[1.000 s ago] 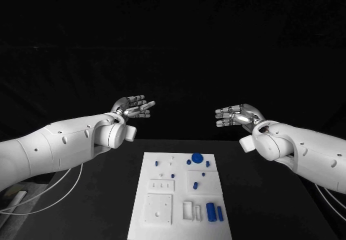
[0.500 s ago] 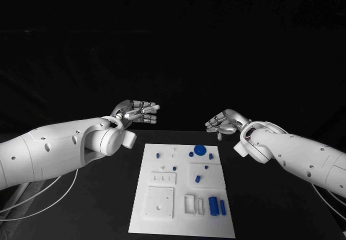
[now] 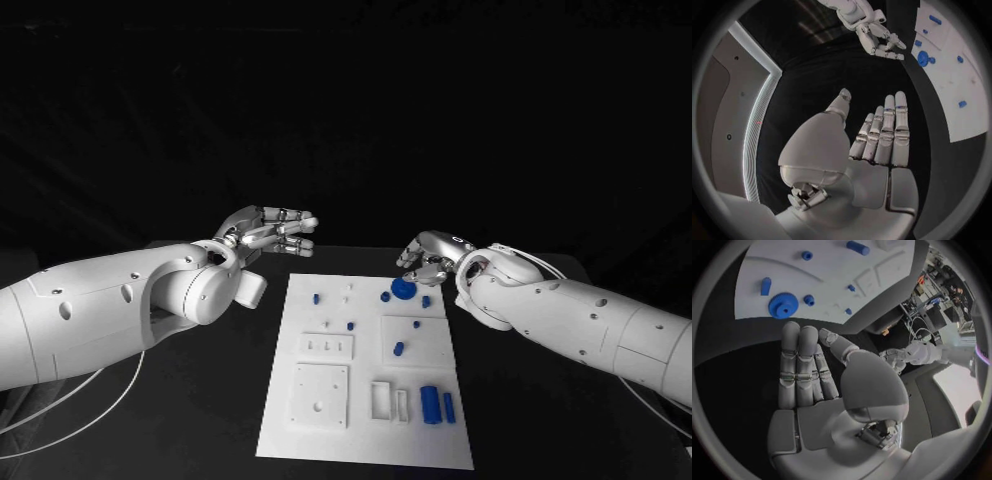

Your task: Assemble the parts on the task board

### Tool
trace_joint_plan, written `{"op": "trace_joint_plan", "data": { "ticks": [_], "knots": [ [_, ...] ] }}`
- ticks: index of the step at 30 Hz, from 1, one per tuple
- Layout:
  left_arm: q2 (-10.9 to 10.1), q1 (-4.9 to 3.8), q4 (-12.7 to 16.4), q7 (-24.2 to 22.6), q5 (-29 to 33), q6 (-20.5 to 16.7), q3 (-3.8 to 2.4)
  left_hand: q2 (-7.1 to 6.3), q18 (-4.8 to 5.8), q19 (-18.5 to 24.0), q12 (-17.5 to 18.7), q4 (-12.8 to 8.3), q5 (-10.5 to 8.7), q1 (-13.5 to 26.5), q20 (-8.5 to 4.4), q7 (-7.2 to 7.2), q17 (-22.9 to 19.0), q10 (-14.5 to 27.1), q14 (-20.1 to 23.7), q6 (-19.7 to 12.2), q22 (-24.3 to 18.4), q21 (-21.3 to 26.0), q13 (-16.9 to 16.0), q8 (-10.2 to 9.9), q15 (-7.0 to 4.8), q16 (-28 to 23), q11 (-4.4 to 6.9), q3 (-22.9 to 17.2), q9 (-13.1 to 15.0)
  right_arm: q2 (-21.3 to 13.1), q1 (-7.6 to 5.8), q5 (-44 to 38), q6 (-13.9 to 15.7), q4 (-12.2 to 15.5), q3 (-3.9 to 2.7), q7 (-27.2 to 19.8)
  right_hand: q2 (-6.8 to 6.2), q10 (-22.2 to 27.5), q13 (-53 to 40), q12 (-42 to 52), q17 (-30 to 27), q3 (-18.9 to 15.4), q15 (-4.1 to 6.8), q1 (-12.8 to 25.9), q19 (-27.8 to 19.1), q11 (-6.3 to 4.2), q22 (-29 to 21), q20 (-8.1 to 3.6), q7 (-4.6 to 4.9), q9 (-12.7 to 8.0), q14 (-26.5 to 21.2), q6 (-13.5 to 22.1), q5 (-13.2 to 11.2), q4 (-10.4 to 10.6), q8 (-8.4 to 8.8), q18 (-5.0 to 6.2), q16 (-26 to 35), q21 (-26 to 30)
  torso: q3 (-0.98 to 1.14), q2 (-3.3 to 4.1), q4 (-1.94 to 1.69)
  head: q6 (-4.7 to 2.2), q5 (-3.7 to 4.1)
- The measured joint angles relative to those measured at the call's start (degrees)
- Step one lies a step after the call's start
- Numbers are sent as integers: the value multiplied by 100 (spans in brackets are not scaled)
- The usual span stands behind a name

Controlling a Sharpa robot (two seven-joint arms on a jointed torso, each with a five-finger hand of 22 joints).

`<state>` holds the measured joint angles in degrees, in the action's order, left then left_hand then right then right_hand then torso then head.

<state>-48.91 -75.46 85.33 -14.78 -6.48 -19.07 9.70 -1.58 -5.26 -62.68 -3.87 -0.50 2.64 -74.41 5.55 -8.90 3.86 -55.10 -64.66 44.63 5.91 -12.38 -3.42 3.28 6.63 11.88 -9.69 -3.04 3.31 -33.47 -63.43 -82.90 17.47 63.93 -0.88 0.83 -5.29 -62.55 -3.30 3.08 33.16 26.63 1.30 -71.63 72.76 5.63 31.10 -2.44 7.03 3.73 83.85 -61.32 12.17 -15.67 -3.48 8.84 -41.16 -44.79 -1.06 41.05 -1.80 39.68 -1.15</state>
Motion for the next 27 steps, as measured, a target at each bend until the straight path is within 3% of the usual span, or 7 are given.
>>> {"op": "trace_joint_plan", "data": {
  "ticks": [9,17,27],
  "knots": [
    [-72,7,133,-5,-3,59,1,35,4,-82,0,-46,0,12,-43,0,5,2,-56,0,140,-261,0,0,-19,282,40,16,-1,88,78,-796,196,50,62,310,-130,30,0,-2,-75,-267,-14,-130,117,-11,93,29,-40,0,-16,1,-314,113,0,47,-112,215,-14,156,-61,-85,64],
    [-131,8,232,-10,-11,119,-9,144,39,-35,-156,-121,0,38,-85,-18,4,-634,-34,149,165,-290,1,0,-40,299,183,91,7,179,133,-1223,335,82,97,547,-266,45,1,-2,-151,-172,-13,-221,216,-25,267,32,-40,-1,-15,1,-419,247,0,47,-201,381,-18,250,-97,-102,82],
    [-144,5,307,-8,-31,217,-20,189,39,4,-38,-189,0,38,-65,-42,0,-643,-13,327,165,-303,1,0,-60,299,192,158,13,250,146,-1600,443,150,130,828,-362,50,1,-2,-200,173,-28,-197,269,-31,556,20,-82,-1,-28,-41,-529,325,0,46,-340,503,-18,340,-124,-157,116]
  ]
}}
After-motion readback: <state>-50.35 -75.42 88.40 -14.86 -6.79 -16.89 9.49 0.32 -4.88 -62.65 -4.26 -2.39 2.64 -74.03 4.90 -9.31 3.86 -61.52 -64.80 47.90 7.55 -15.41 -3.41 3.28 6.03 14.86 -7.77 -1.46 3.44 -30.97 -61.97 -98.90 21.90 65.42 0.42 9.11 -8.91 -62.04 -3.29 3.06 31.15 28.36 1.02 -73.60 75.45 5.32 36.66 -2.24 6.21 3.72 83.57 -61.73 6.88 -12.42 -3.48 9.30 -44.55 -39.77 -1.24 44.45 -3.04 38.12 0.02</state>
